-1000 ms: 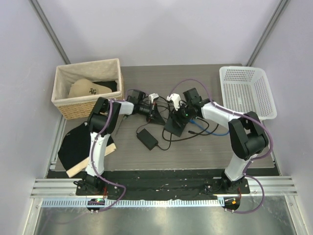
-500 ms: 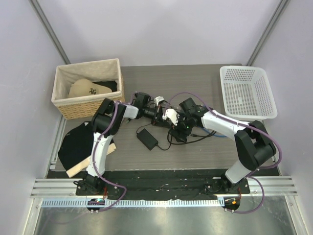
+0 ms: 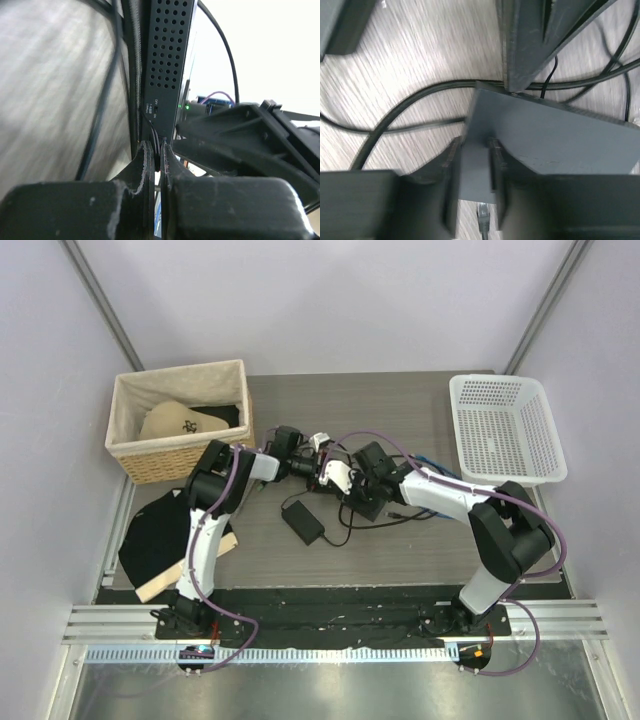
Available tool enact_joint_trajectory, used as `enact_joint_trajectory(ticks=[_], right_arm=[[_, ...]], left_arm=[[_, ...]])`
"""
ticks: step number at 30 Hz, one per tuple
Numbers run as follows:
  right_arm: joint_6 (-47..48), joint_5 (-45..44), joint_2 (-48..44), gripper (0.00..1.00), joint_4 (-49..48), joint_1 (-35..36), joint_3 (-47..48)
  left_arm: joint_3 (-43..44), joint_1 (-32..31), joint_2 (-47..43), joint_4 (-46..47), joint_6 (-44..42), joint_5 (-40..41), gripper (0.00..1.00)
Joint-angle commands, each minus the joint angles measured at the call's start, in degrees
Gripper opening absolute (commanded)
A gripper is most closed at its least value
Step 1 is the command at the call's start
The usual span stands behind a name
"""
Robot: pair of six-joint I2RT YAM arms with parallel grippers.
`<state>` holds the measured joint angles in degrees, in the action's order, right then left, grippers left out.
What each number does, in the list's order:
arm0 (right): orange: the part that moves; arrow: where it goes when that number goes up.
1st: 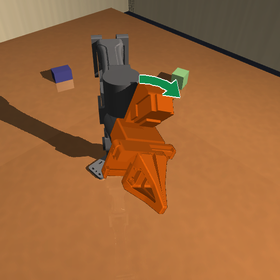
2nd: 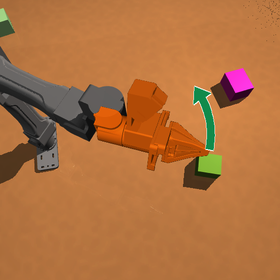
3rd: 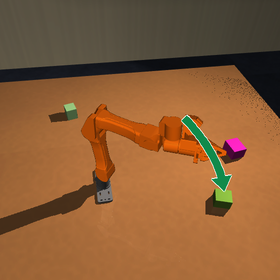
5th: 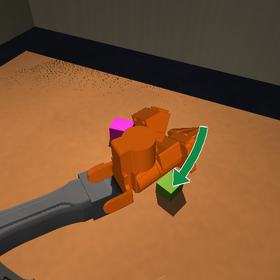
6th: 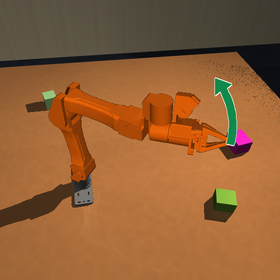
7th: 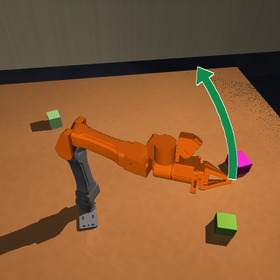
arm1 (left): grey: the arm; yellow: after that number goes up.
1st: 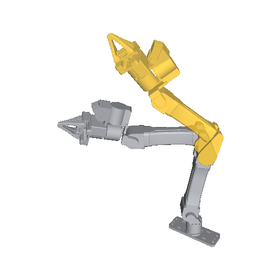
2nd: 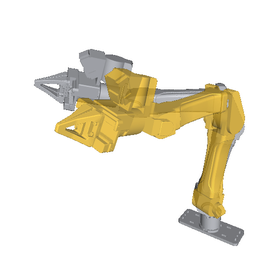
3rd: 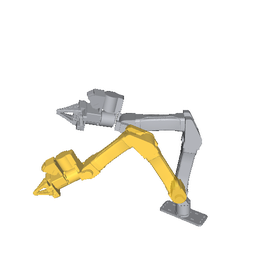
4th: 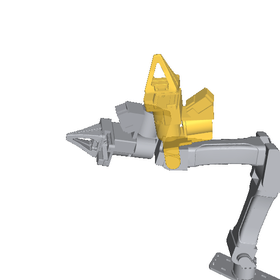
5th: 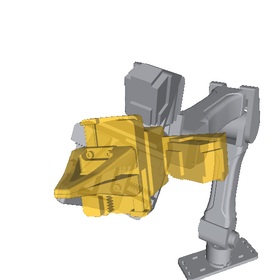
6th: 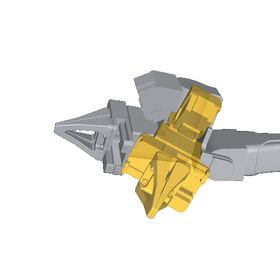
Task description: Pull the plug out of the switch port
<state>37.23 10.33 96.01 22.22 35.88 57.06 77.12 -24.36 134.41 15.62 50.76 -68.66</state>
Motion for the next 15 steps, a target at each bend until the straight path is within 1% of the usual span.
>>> enact_joint_trajectory(ticks=[1,2,5,6,7,11,15], right_arm=[[-0.1,-1.5,7.5,0.24,2.5,-0.3,-8.7],[-1.1,-0.8,7.0,0.24,0.9,-0.3,-9.9],[-2.4,0.5,7.5,0.24,1.3,0.7,-10.7],[-2.5,0.9,7.5,0.24,1.5,0.9,-11.0],[-2.7,1.0,7.4,0.24,1.5,0.9,-11.2],[-3.6,1.1,8.1,0.23,1.9,0.9,-10.7],[-4.5,0.7,9.0,0.22,2.2,1.0,-10.2]], left_arm=[[1.7,3.5,-0.6,1.3,2.4,0.3,0.0],[1.7,4.1,-1.0,1.2,2.3,-0.3,0.0],[3.0,4.8,-0.6,0.1,1.4,-3.1,0.0],[3.9,5.2,-0.3,-3.9,0.2,-3.3,0.0],[5.0,5.3,0.1,-5.4,-2.2,-2.9,0.0],[5.7,3.6,0.8,-12.0,-8.5,-2.4,0.0],[4.0,2.3,1.0,-13.2,-8.9,-2.9,0.0]])
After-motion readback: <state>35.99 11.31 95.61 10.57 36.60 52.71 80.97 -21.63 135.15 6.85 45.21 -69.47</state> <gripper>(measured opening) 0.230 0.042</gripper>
